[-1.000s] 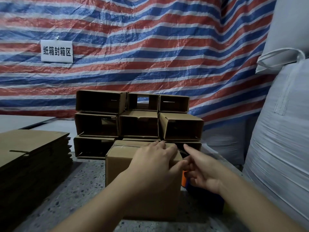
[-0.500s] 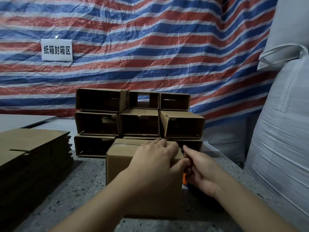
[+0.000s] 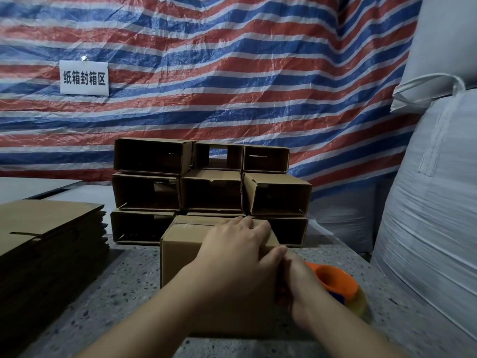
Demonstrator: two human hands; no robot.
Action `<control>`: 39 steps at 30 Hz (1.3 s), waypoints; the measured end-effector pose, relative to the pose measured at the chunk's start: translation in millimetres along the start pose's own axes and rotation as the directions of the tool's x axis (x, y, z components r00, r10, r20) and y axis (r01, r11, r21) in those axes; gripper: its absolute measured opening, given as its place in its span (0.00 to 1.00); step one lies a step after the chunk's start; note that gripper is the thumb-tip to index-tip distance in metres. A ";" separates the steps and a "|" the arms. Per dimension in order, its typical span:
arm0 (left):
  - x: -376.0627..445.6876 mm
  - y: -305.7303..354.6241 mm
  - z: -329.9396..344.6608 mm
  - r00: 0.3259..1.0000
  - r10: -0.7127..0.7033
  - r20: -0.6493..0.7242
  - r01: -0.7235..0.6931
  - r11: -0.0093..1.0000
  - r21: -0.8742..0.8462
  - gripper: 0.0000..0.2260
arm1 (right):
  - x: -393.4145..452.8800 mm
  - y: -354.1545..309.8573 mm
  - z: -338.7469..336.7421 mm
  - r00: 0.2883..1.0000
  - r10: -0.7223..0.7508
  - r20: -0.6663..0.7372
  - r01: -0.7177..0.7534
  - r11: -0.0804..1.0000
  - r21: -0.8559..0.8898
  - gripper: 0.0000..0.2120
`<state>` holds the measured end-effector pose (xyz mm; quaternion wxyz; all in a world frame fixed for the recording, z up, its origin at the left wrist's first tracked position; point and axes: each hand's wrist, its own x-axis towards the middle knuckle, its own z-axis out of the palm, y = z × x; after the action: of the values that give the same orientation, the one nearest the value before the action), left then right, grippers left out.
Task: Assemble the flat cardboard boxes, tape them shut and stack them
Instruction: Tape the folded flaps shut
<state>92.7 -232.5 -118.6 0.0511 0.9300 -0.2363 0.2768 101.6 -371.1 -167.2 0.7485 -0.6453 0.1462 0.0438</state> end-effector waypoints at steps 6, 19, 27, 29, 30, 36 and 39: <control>0.2 -2.0 0.7 1.000 -0.007 -0.018 0.008 1.000 0.012 0.35 | 2.4 -29.0 1.2 0.988 -0.144 -0.050 0.142 0.989 -0.047 0.25; 2.4 0.0 -19.9 0.949 -0.276 -0.150 0.145 0.809 -0.569 0.17 | -2.4 11.8 -0.5 0.973 -0.225 -0.052 0.213 0.961 -0.176 0.19; -43.7 -58.4 -37.0 0.730 -0.532 -0.429 0.055 0.671 -0.739 0.21 | -17.1 18.1 -9.1 0.811 -0.575 0.108 0.579 0.761 -0.293 0.24; -60.6 -73.9 -26.5 0.733 -0.589 -0.342 0.124 0.609 -0.783 0.26 | -18.6 20.9 -11.6 0.780 -0.600 0.181 0.625 0.726 -0.286 0.27; -67.8 -78.5 -19.8 0.753 -0.599 -0.271 0.155 0.562 -0.812 0.28 | -20.5 20.7 -11.2 0.764 -0.608 0.216 0.645 0.706 -0.294 0.26; -89.8 -78.0 17.5 0.846 -0.527 0.084 0.265 0.278 -0.923 0.28 | -19.0 25.4 -4.0 0.751 -0.589 0.298 0.654 0.727 -0.210 0.31; -94.5 -81.0 22.7 0.850 -0.514 0.112 0.268 0.239 -0.933 0.27 | -14.9 33.4 -5.8 0.797 -0.514 0.319 0.588 0.780 -0.214 0.30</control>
<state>72.3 -127.2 -185.7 0.6592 0.7251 -0.1013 0.1715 77.9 -369.6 -195.6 0.6322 -0.7558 -0.1514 -0.0782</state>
